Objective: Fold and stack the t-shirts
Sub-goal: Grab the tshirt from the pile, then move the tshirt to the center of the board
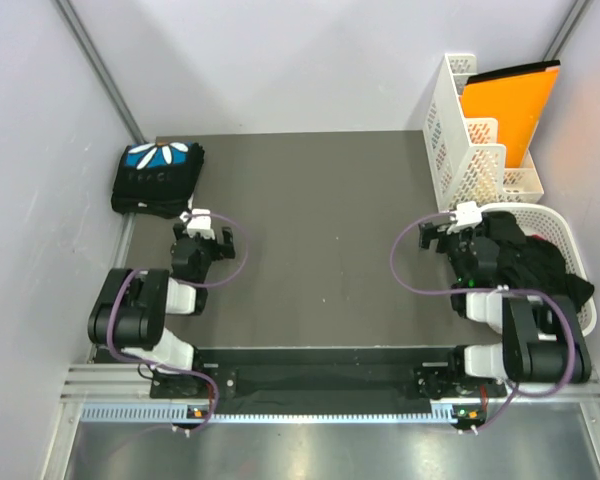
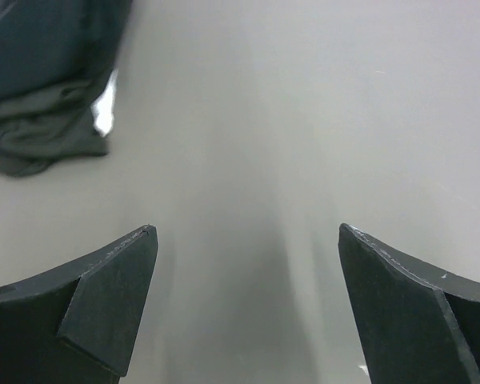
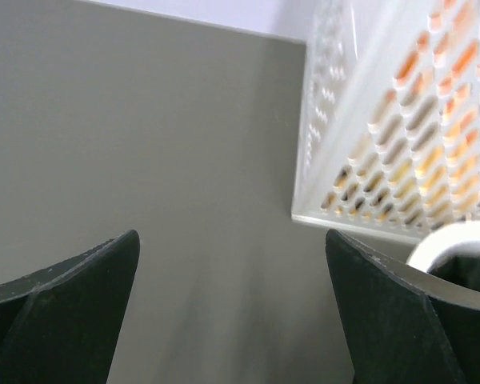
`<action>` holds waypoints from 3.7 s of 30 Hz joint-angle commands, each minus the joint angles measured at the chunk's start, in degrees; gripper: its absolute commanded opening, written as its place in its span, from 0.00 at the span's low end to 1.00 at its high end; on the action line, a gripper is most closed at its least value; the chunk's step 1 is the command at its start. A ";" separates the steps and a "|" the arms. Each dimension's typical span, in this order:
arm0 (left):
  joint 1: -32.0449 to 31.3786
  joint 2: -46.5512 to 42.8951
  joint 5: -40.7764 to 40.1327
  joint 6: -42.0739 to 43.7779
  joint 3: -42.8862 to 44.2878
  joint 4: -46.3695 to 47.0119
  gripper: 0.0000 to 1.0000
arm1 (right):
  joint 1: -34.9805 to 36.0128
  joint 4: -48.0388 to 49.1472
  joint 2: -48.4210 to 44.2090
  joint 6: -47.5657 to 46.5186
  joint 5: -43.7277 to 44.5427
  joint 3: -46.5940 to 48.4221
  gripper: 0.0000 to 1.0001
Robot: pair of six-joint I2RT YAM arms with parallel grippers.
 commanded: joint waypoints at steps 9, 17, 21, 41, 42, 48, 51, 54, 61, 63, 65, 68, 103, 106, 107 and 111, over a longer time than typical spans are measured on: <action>-0.13 -23.46 15.92 22.53 20.49 -52.00 0.99 | 0.49 -78.30 -7.39 -24.05 -7.14 41.83 1.00; -0.13 -11.96 18.03 29.94 54.96 -95.37 0.99 | -0.04 -118.65 7.54 -30.92 -6.17 75.35 1.00; -0.13 -6.60 17.95 30.47 61.65 -101.19 0.99 | -1.27 -126.82 9.85 -33.28 -7.58 78.00 1.00; -3.73 -11.08 21.20 45.15 64.29 -103.39 0.99 | -22.36 -130.36 -2.81 -45.50 -5.01 53.05 0.86; -4.43 -10.46 20.94 45.15 65.69 -103.30 0.99 | -24.11 -130.19 -2.46 -46.20 -5.90 51.21 0.85; -7.86 -7.03 18.66 45.06 69.66 -103.92 0.99 | -28.33 -127.72 2.55 -45.77 -10.82 49.43 0.72; -10.58 -7.12 16.82 45.58 69.31 -103.83 0.99 | -29.39 -126.93 4.83 -44.81 -11.97 50.83 0.56; -13.04 -7.38 14.44 46.55 68.17 -103.48 0.99 | -29.48 -126.58 5.02 -44.10 -11.97 52.32 0.33; -14.37 -8.35 12.68 46.12 65.71 -103.39 0.99 | -29.48 -129.73 0.80 -43.13 -14.25 60.05 0.00; -14.46 -8.35 12.85 45.68 65.27 -103.57 0.99 | -29.05 -130.44 -0.43 -42.96 -14.52 64.34 0.00; -14.55 -8.35 13.20 45.67 64.92 -103.57 0.99 | -28.26 -131.32 -1.13 -43.04 -14.96 67.52 0.00; -14.90 -8.08 13.38 45.85 64.57 -103.48 0.99 | -26.77 -131.33 -1.75 -41.73 -14.96 75.15 0.00; -16.30 -0.18 18.12 42.69 61.66 -91.35 0.99 | 19.81 -98.56 3.96 -39.25 -6.94 100.25 0.00; -17.00 2.11 19.00 41.19 63.41 -90.21 0.99 | 22.36 -90.47 2.20 -43.30 -9.50 92.43 0.00; -17.09 2.63 19.09 40.76 63.94 -90.03 0.99 | 22.89 -90.11 2.98 -45.40 -9.94 92.41 0.00; -17.27 5.09 19.88 39.79 65.00 -88.11 0.99 | 26.15 -90.10 4.31 -47.77 -10.46 92.06 0.00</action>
